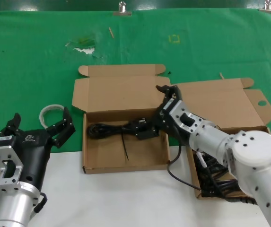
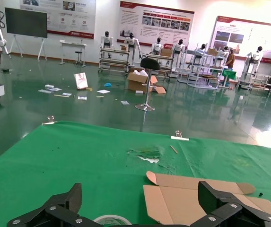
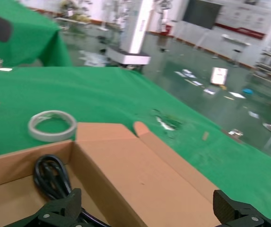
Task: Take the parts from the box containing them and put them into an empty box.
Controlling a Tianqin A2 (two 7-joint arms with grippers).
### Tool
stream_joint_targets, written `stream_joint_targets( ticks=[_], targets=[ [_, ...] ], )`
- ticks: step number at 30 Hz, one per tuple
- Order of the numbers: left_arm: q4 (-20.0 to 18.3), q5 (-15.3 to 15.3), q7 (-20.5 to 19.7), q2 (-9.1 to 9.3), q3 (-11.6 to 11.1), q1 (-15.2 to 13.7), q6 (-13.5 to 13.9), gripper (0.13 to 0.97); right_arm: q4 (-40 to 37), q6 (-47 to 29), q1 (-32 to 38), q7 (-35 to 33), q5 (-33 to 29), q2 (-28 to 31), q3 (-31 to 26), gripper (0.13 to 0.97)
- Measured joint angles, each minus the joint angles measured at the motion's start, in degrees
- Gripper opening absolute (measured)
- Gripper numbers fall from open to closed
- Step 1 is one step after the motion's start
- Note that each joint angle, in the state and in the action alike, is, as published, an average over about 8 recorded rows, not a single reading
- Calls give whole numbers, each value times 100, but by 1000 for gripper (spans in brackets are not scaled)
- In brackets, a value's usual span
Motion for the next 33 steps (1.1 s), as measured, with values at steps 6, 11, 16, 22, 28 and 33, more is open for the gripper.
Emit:
stream_joint_targets(
  ticks=[6, 11, 16, 22, 28, 33],
  targets=[
    [0, 0, 2, 0, 0, 0, 0, 863, 566, 367, -488, 217, 180, 113, 233, 966],
    [0, 0, 0, 0, 0, 0, 0, 928, 1043, 676, -899, 399, 332, 208, 430, 966],
    [0, 0, -1, 0, 0, 0, 0, 947, 1514, 981, -1305, 579, 482, 301, 624, 966],
    [0, 0, -1, 0, 0, 0, 0, 966, 2088, 1354, -1802, 800, 665, 416, 861, 966],
    [0, 0, -1, 0, 0, 0, 0, 966, 2655, 1721, -2290, 1017, 846, 529, 1095, 966],
    [0, 0, -1, 0, 0, 0, 0, 966, 3128, 2028, -2701, 1198, 997, 624, 1290, 966]
  ],
)
